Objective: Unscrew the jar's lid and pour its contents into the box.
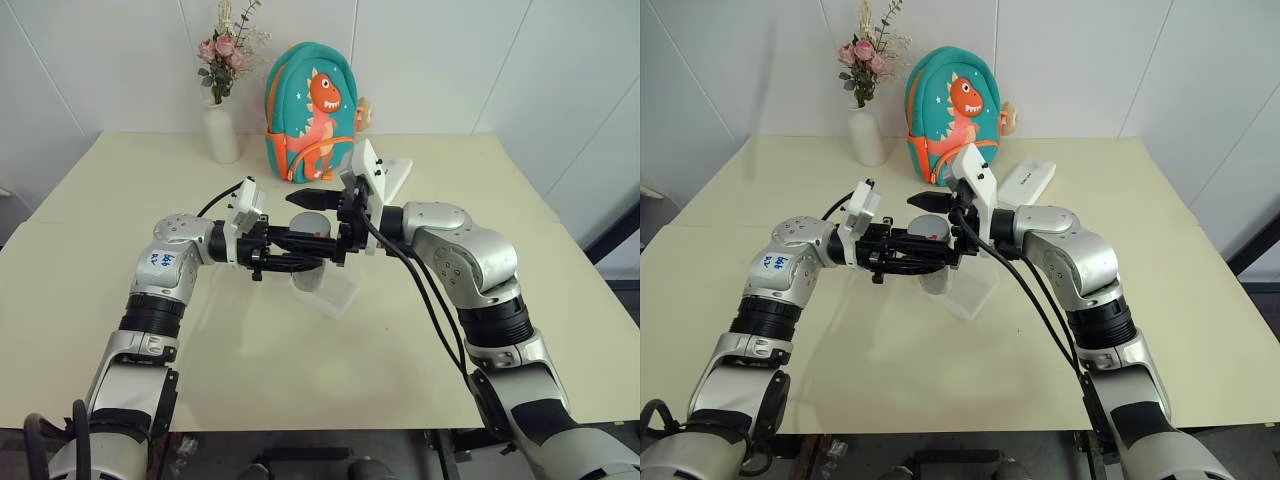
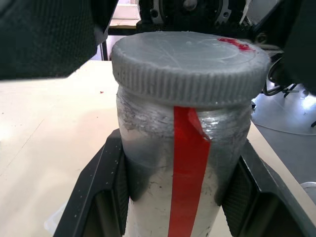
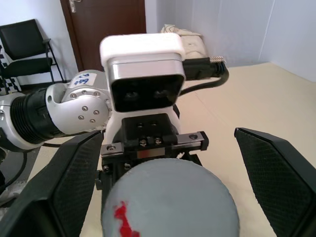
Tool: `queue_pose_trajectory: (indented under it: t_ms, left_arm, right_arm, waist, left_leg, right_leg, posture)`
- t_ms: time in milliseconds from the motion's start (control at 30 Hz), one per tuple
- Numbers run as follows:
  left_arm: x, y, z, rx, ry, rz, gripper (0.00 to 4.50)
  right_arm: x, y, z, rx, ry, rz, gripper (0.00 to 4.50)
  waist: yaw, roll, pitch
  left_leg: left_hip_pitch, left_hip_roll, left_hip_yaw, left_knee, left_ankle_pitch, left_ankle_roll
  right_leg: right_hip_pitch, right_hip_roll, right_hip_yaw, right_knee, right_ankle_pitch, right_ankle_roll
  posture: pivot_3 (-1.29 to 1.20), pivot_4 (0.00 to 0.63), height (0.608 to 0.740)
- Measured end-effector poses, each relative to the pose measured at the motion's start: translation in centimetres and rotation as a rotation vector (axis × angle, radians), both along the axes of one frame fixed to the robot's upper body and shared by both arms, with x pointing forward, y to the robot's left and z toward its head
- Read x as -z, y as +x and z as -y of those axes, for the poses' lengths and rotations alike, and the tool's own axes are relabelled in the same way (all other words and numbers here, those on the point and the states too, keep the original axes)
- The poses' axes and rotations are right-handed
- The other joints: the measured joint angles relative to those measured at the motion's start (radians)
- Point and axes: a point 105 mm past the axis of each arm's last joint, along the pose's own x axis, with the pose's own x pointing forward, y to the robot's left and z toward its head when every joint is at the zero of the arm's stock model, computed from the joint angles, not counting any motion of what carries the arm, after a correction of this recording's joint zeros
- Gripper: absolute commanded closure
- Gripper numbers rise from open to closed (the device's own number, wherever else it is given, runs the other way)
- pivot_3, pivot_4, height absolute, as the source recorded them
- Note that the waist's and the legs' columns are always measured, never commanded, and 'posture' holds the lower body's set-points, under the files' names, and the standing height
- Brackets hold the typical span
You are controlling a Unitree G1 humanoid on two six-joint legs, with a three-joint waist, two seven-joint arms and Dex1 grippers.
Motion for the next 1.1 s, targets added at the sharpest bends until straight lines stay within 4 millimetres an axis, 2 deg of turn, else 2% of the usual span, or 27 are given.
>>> queue_pose_trajectory:
  t_ms: [567,1100]
  left_arm:
    - [0.2,-0.1,-0.2,-0.014,-0.008,0.004,2.52]
    - [0.0,0.1,-1.1,-0.053,-0.009,0.011,2.52]
  right_arm:
    - [0.4,0.7,0.5,0.03,-0.024,0.016,0.03]
    - [0.1,0.3,2.8,0.04,-0.064,0.026,0.03]
  waist:
    - [0.0,0.0,0.0]
    - [0.0,0.0,0.0]
  left_leg:
    - [0.0,0.0,0.0,0.0,0.0,0.0]
    - [0.0,0.0,0.0,0.0,0.0,0.0]
  right_leg:
    - [0.0,0.0,0.0,0.0,0.0,0.0]
    - [0.0,0.0,0.0,0.0,0.0,0.0]
  posture:
    - [0.0,0.15,0.74]
    - [0.0,0.15,0.74]
